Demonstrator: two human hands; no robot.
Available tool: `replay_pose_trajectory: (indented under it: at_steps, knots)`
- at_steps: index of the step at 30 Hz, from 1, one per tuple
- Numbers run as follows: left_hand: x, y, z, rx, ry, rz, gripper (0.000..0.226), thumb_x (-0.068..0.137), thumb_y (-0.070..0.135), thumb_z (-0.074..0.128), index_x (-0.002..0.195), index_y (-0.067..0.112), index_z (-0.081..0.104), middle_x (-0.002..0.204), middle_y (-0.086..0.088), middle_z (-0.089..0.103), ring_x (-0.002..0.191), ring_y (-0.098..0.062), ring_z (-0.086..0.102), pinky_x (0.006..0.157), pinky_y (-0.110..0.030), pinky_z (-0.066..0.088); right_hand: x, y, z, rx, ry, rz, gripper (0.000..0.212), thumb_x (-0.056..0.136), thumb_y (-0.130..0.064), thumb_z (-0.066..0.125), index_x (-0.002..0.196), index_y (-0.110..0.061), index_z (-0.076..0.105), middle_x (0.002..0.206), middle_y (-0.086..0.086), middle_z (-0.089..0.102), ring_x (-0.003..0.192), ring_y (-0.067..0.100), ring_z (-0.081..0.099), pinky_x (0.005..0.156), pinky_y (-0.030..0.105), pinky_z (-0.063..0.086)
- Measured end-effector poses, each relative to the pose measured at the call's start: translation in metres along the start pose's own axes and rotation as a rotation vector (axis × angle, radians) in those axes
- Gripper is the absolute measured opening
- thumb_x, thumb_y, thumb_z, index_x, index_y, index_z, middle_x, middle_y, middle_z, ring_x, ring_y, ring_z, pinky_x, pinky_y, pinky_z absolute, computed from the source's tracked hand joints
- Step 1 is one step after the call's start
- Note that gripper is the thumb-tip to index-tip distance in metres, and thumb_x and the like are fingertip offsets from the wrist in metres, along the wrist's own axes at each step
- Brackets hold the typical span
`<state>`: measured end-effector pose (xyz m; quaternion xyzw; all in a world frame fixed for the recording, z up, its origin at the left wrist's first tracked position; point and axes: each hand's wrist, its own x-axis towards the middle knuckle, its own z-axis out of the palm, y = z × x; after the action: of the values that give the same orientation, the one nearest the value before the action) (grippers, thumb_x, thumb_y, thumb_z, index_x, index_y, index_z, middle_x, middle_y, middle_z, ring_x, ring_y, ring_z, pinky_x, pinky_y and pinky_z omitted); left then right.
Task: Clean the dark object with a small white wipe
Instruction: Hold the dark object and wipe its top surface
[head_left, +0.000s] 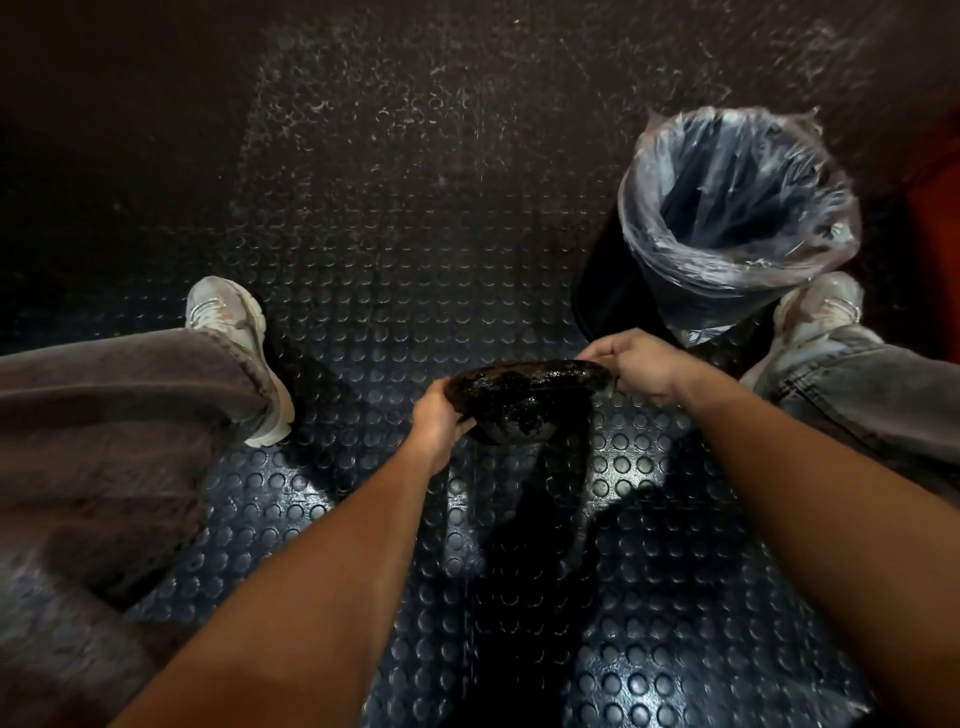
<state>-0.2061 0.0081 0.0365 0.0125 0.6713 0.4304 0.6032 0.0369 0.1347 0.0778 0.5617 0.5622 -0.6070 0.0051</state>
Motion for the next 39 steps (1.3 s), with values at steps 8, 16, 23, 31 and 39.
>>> replay_pose_trajectory:
  at_steps: [8, 16, 23, 31, 39]
  knots:
    - [0.001, -0.001, 0.001, -0.017, -0.004, -0.01, 0.028, 0.108, 0.018, 0.033, 0.101, 0.02, 0.06, 0.112, -0.008, 0.066, 0.122, -0.033, 0.059, 0.109, -0.052, 0.045, -0.001, 0.021, -0.003, 0.155, 0.045, 0.025, 0.025, 0.099, -0.006, 0.057, 0.096, -0.016, 0.079, 0.102, 0.012, 0.077, 0.092, 0.027, 0.058, 0.073, 0.032, 0.044]
    - [0.003, 0.0, -0.001, -0.015, -0.029, -0.015, 0.026, 0.108, 0.02, 0.035, 0.106, 0.018, 0.06, 0.113, -0.007, 0.065, 0.121, -0.031, 0.059, 0.11, -0.052, 0.044, 0.003, -0.01, -0.016, 0.014, -0.121, -0.013, 0.021, 0.097, -0.005, 0.057, 0.096, -0.012, 0.077, 0.084, 0.011, 0.075, 0.067, 0.016, 0.063, 0.06, 0.023, 0.049]
    - [-0.001, 0.001, -0.002, -0.04, -0.044, -0.025, 0.039, 0.11, 0.028, 0.03, 0.132, 0.009, 0.055, 0.13, -0.012, 0.064, 0.124, -0.03, 0.059, 0.112, -0.052, 0.042, 0.009, 0.012, -0.01, 0.026, 0.023, 0.077, 0.029, 0.1, -0.007, 0.055, 0.089, -0.019, 0.079, 0.083, 0.005, 0.077, 0.063, 0.018, 0.055, 0.053, 0.024, 0.035]
    - [0.0, 0.003, -0.006, -0.082, -0.104, -0.047, 0.069, 0.105, 0.06, 0.019, 0.133, 0.008, 0.054, 0.12, -0.007, 0.067, 0.115, -0.021, 0.061, 0.11, -0.044, 0.043, 0.005, -0.027, -0.022, -0.03, -0.146, 0.048, 0.024, 0.095, -0.002, 0.059, 0.095, -0.013, 0.08, 0.096, 0.018, 0.076, 0.081, 0.028, 0.059, 0.071, 0.033, 0.043]
    - [0.002, 0.0, -0.008, -0.064, -0.137, -0.033, 0.081, 0.1, 0.068, 0.017, 0.139, 0.007, 0.052, 0.126, -0.007, 0.065, 0.122, -0.022, 0.058, 0.114, -0.046, 0.039, 0.005, 0.001, -0.017, -0.031, -0.073, 0.073, 0.019, 0.096, -0.012, 0.062, 0.097, -0.02, 0.079, 0.102, 0.016, 0.076, 0.085, 0.032, 0.057, 0.074, 0.041, 0.047]
